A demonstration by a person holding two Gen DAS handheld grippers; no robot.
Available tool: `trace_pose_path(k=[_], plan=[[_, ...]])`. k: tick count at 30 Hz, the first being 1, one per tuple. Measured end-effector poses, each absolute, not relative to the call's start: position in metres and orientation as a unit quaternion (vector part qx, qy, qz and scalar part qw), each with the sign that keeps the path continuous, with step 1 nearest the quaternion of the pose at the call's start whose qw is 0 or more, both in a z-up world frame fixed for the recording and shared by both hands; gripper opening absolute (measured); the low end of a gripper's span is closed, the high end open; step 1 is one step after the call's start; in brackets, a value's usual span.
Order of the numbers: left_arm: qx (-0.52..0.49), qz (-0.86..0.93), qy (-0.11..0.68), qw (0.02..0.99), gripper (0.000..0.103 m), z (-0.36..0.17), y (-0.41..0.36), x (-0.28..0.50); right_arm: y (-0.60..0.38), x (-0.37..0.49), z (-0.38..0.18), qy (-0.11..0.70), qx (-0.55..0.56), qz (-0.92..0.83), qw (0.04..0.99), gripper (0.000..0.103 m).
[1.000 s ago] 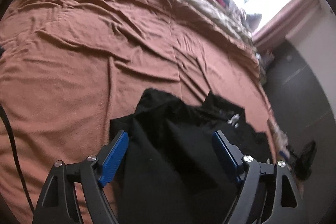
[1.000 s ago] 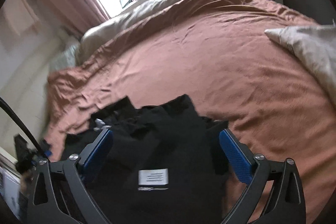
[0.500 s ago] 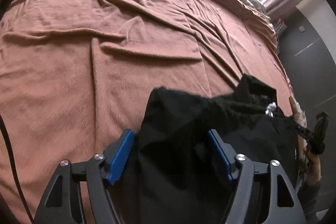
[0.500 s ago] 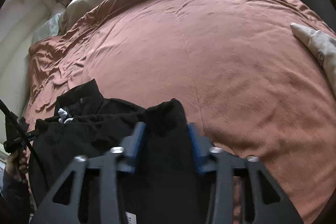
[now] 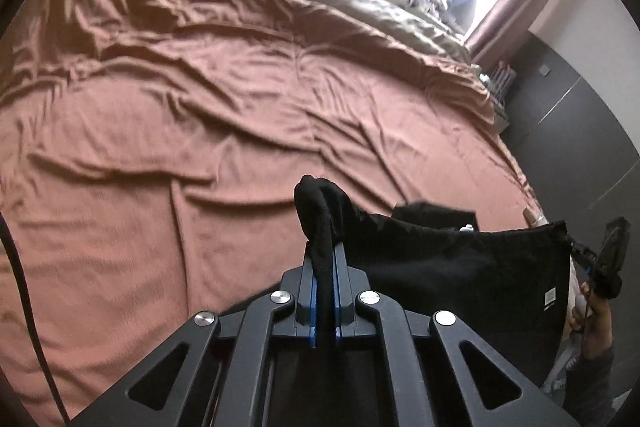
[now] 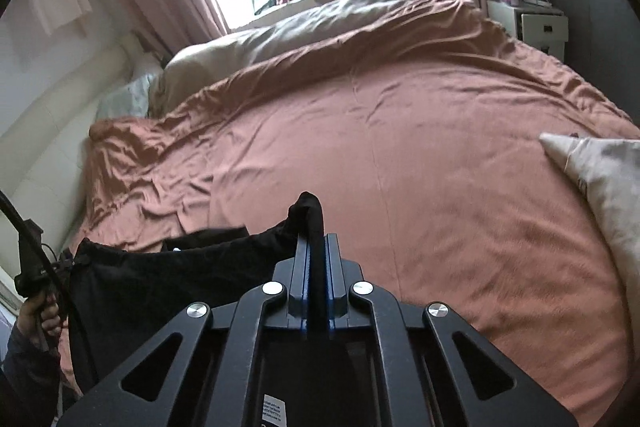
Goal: Fold large clothes
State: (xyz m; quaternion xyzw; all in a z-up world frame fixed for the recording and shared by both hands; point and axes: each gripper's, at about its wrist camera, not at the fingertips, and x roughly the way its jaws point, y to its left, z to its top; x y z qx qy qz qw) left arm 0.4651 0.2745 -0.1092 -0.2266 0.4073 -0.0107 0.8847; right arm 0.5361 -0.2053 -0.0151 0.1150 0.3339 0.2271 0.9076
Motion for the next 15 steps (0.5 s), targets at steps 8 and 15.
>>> trace_pose_path(k=[8, 15], plan=[[-0.242, 0.001, 0.421, 0.874, 0.005, -0.136, 0.283, 0.502, -0.195, 0.562, -0.047, 0.357, 0.128, 0.208, 0.901, 0.002], [-0.234, 0.025, 0.461, 0.856, 0.016, -0.188, 0.284, 0.530, -0.178, 0.593, -0.071, 0.392, 0.120, 0.177, 0.895, 0.004]])
